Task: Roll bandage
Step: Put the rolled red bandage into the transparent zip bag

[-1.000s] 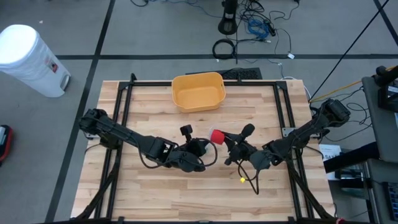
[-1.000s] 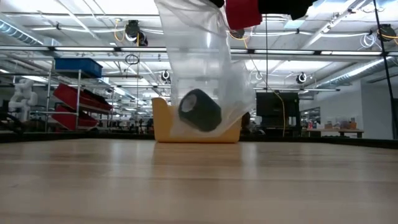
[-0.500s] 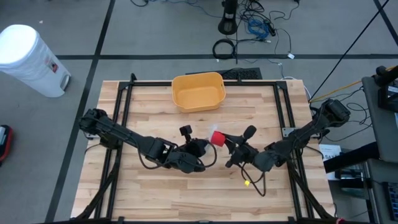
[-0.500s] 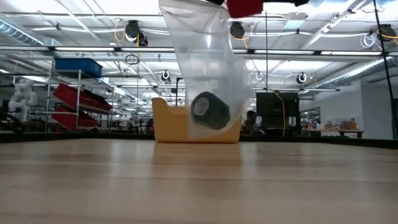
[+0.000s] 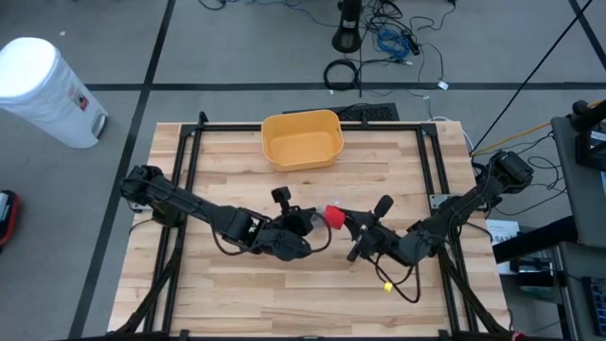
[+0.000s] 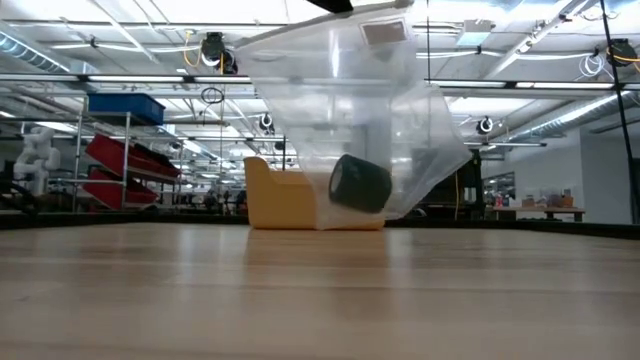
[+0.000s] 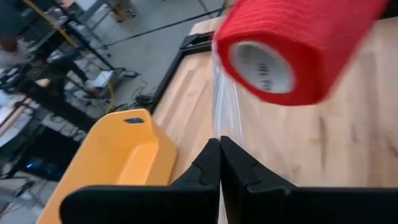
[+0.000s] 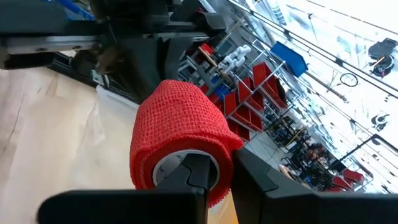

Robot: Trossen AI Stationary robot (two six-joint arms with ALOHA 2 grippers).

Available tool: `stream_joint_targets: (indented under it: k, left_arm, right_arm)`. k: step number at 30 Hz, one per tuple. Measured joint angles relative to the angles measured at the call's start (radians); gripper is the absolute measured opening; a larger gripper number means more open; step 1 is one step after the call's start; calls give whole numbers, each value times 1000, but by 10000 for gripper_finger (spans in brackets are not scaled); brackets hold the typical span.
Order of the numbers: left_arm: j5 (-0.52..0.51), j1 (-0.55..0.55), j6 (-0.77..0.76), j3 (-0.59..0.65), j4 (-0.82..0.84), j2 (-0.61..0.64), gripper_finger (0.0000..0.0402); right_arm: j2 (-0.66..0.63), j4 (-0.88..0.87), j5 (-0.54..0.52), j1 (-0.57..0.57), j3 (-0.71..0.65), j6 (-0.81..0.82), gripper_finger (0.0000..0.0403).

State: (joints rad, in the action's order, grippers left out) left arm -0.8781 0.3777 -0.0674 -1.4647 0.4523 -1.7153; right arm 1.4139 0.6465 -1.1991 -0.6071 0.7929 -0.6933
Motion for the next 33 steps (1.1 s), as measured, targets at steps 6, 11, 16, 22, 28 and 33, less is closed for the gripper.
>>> stream_joint_targets:
  k: [6, 11, 16, 22, 28, 33]
  left_arm:
    - [22, 2, 2, 0, 0, 0, 0]
    - [46, -12, -3, 0, -16, 0, 0]
    - [82, -9, -1, 0, -45, 0, 0]
    - [91, -8, 4, 0, -58, 0, 0]
    - [92, -6, 25, 0, -72, 0, 0]
    - [75, -5, 24, 0, -68, 0, 0]
  right_arm:
    - [0, 94, 0, 0, 0, -23, 34]
    - [0, 95, 0, 15, 0, -14, 34]
    - [1, -1, 29, 52, -1, 82, 34]
    - [1, -91, 29, 94, -1, 139, 34]
    - [0, -179, 34, 114, -1, 211, 34]
    - [0, -190, 41, 114, -1, 210, 34]
